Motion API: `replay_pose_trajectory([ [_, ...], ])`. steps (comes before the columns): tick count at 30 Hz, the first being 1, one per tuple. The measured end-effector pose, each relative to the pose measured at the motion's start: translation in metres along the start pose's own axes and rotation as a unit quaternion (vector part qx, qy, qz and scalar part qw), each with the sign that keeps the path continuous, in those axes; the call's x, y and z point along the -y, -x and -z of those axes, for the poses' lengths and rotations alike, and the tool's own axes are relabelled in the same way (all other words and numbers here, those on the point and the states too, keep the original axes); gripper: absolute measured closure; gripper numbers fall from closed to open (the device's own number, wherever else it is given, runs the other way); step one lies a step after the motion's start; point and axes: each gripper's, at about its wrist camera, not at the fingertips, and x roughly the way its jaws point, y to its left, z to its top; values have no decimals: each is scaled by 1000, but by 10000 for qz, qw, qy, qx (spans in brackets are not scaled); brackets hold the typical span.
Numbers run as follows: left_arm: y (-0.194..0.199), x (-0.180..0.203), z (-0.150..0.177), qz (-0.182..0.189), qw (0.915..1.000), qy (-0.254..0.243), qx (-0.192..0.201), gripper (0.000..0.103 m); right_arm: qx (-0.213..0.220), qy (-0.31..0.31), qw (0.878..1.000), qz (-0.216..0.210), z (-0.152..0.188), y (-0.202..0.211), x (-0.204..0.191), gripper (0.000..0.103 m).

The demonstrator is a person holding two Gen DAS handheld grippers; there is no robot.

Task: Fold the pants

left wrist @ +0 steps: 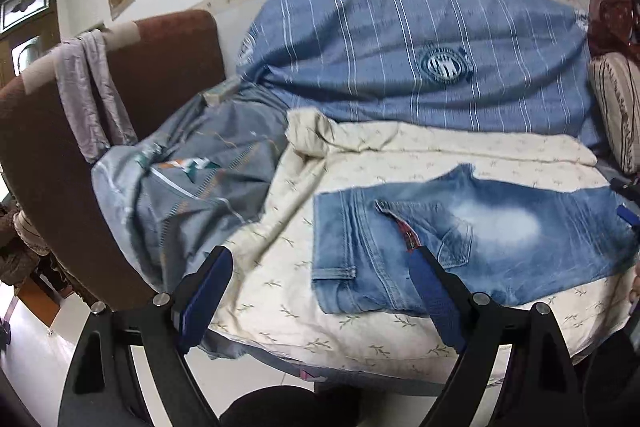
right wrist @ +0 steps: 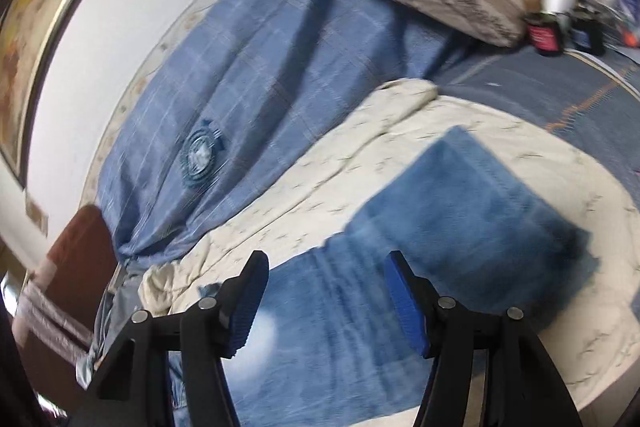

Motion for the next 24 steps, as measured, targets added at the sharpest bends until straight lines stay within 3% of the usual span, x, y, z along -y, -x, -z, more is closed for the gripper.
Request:
replay_pose_trajectory([
  [5, 19, -11, -2, -106, 9999, 68, 108, 13, 48, 649, 9978, 103, 7, -2, -23, 38],
  [11, 41, -23, -7, -138, 9994, 47, 300, 13, 548, 1112, 9917, 354, 8, 13, -34, 38],
  [14, 33, -22, -10, -120, 9992, 148, 346, 5, 615, 1114, 9915, 276, 6, 25, -30, 38],
  [24, -19, 51, -23, 764, 9969, -127, 139, 5, 944, 452, 9915, 774, -7, 59, 20, 37],
])
